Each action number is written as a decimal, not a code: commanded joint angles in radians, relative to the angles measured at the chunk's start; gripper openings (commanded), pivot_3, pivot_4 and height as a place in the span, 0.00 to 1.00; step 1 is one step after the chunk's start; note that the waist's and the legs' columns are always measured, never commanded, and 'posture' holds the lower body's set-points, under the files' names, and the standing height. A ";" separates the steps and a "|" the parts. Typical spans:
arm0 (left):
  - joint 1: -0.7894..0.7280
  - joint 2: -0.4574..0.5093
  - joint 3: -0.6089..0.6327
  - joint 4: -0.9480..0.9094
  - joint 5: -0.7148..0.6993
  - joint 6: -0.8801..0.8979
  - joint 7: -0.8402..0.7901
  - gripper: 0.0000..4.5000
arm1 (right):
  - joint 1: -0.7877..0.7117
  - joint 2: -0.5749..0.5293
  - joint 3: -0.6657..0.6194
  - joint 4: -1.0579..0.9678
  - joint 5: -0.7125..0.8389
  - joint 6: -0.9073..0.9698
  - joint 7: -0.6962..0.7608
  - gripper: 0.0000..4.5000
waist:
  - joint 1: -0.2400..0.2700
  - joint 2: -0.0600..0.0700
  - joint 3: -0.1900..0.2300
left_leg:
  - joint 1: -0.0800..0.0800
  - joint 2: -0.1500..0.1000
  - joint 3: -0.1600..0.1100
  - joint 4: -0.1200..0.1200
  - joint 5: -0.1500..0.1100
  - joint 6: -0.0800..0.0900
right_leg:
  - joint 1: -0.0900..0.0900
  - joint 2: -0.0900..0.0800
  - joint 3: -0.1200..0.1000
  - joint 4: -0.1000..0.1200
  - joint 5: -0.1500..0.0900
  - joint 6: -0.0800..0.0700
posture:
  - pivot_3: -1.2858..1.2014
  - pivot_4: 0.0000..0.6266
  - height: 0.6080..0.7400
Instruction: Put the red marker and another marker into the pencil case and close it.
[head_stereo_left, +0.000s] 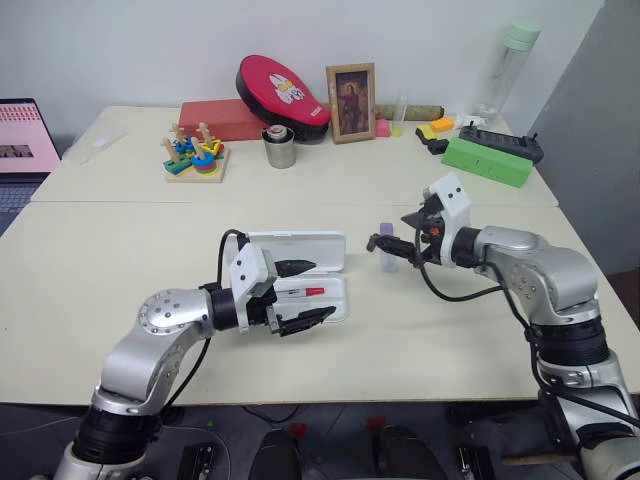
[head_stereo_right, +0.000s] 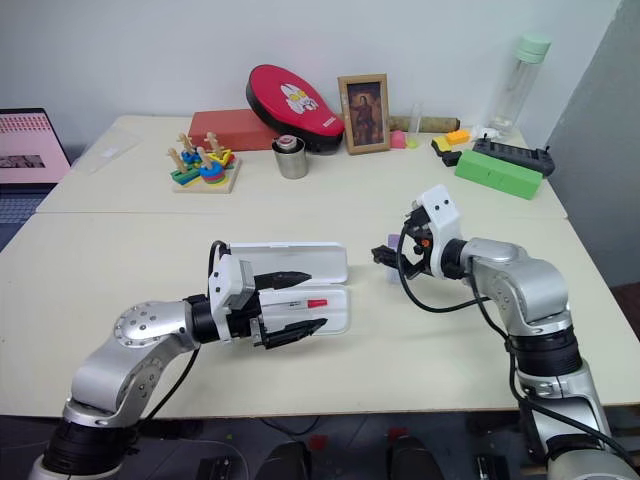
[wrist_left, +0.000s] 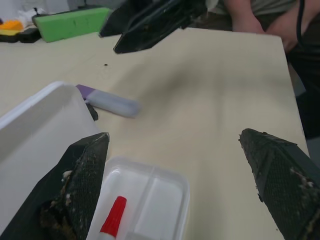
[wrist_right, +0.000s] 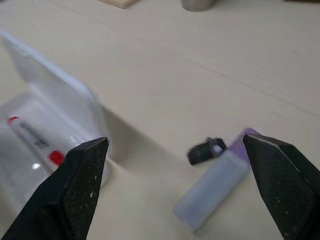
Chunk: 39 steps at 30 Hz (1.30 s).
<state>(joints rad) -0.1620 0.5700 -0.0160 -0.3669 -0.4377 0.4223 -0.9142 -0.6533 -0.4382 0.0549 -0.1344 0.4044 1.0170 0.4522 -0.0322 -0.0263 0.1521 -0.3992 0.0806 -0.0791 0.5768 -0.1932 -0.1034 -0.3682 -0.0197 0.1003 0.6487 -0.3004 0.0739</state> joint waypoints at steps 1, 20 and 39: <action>0.016 -0.048 0.029 -0.034 -0.004 -0.039 0.077 0.99 | 0.014 0.062 -0.014 0.025 -0.086 0.008 -0.154 1.00 | 0.000 0.000 0.000 | 0.000 0.000 0.000 0.000 0.000 0.000 | 0.000 0.000 0.000 0.000 0.000 0.000 | 0.52 0.24 1.00; -0.091 -0.137 -0.002 -0.022 0.001 -0.042 0.203 0.99 | 0.086 0.266 0.017 0.109 -0.214 0.030 -0.350 1.00 | 0.000 0.000 -0.001 | 0.000 0.000 0.000 -0.001 0.000 0.000 | 0.000 0.000 0.000 -0.001 0.000 0.000 | 0.52 0.24 1.00; -0.163 -0.197 -0.085 0.016 0.034 -0.036 0.248 1.00 | 0.101 0.267 0.022 0.124 -0.253 0.014 -0.335 0.24 | 0.000 -0.001 -0.002 | 0.000 0.000 0.000 -0.001 0.000 0.000 | 0.000 0.000 0.000 -0.001 0.000 0.000 | 0.52 0.24 1.00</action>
<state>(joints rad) -0.3059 0.3847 -0.0961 -0.3424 -0.4124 0.3940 -0.6707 -0.5629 -0.1657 0.0816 -0.0183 0.1652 1.0340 0.1162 -0.0326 -0.0277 0.1500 -0.3994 0.0803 -0.0793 0.5762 -0.1932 -0.1034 -0.3678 -0.0197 0.1002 0.6479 -0.3002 0.0740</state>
